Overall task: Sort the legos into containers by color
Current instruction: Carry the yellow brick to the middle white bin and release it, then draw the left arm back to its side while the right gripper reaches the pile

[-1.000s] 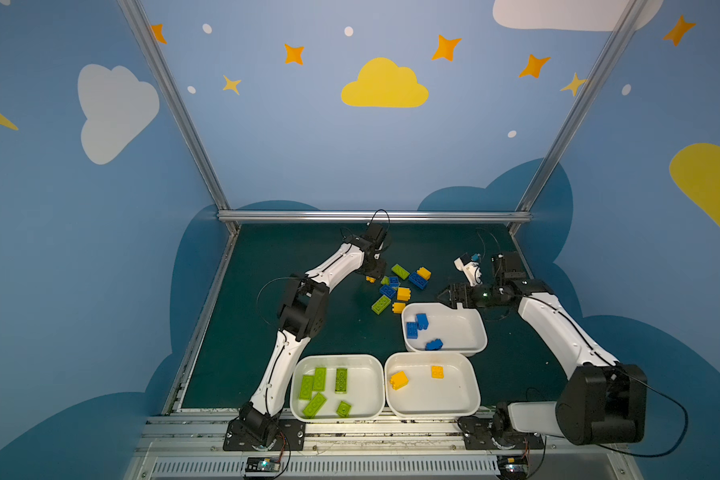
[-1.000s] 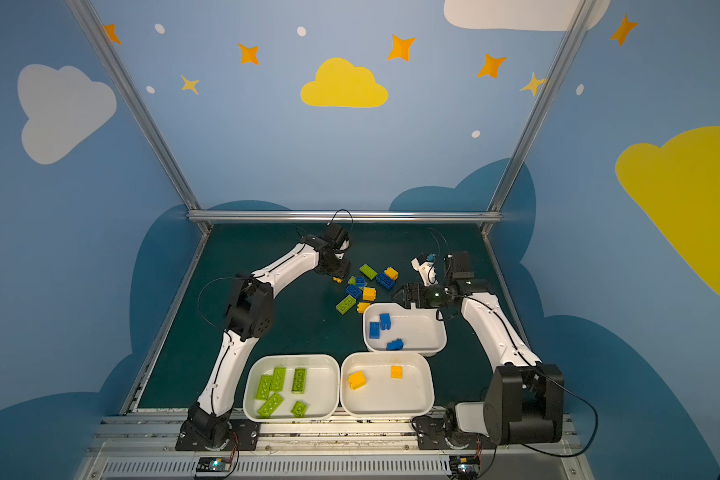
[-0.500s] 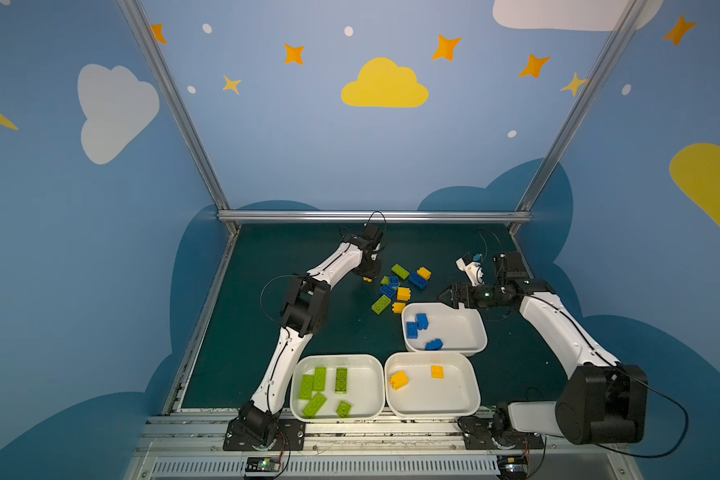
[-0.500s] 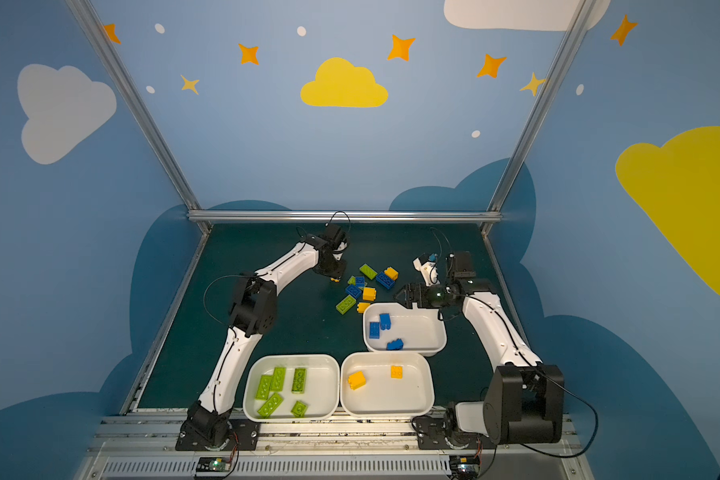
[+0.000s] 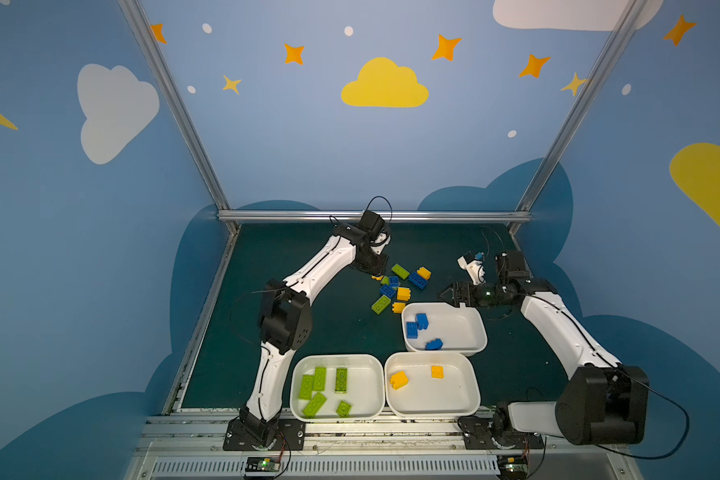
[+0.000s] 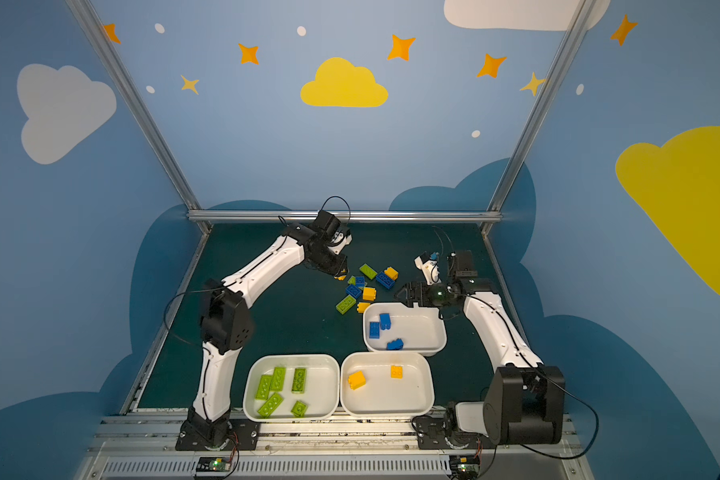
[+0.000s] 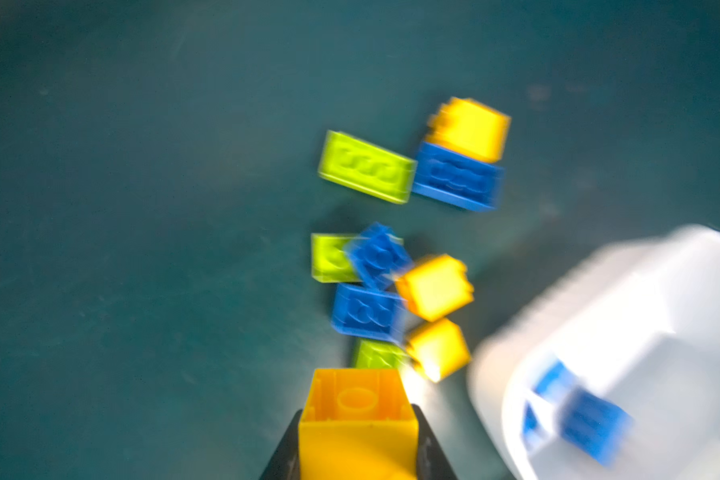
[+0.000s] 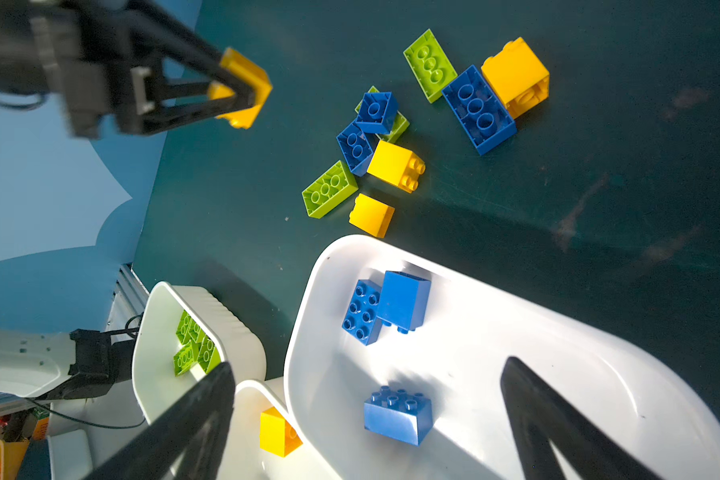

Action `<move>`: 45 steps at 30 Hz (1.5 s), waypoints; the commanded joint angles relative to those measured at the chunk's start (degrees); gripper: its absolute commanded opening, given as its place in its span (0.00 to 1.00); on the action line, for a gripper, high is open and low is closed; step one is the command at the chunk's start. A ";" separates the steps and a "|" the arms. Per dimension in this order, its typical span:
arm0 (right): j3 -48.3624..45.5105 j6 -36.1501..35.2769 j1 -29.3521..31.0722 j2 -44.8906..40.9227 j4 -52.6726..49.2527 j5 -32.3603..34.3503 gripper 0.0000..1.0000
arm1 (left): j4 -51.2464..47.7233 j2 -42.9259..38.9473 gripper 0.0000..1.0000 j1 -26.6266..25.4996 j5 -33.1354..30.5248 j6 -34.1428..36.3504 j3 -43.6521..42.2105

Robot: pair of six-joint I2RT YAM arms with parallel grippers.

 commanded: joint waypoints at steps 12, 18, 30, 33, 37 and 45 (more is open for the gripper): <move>0.29 -0.74 -0.38 -0.52 0.51 -0.51 0.99 | 16.27 -26.58 0.29 -19.79 12.99 3.92 -41.19; -1.25 -0.42 -0.40 -1.13 1.05 -0.73 0.98 | 22.06 -28.40 0.29 -24.84 14.95 6.87 -50.10; -1.77 -1.10 -0.09 -1.82 0.20 -1.19 0.99 | 17.02 -21.65 0.45 -23.67 24.90 13.30 -47.72; -1.61 -1.23 0.06 -1.96 -0.08 -1.11 0.98 | 16.38 -21.56 0.47 -23.48 24.16 13.02 -46.17; -1.30 -1.24 -0.02 -2.12 -0.23 -1.05 0.98 | 17.41 -24.02 0.51 -22.39 22.30 11.24 -45.65; 0.68 -2.89 3.02 -0.46 0.70 -1.26 0.99 | 13.24 -29.91 0.82 -11.52 20.36 9.36 -41.94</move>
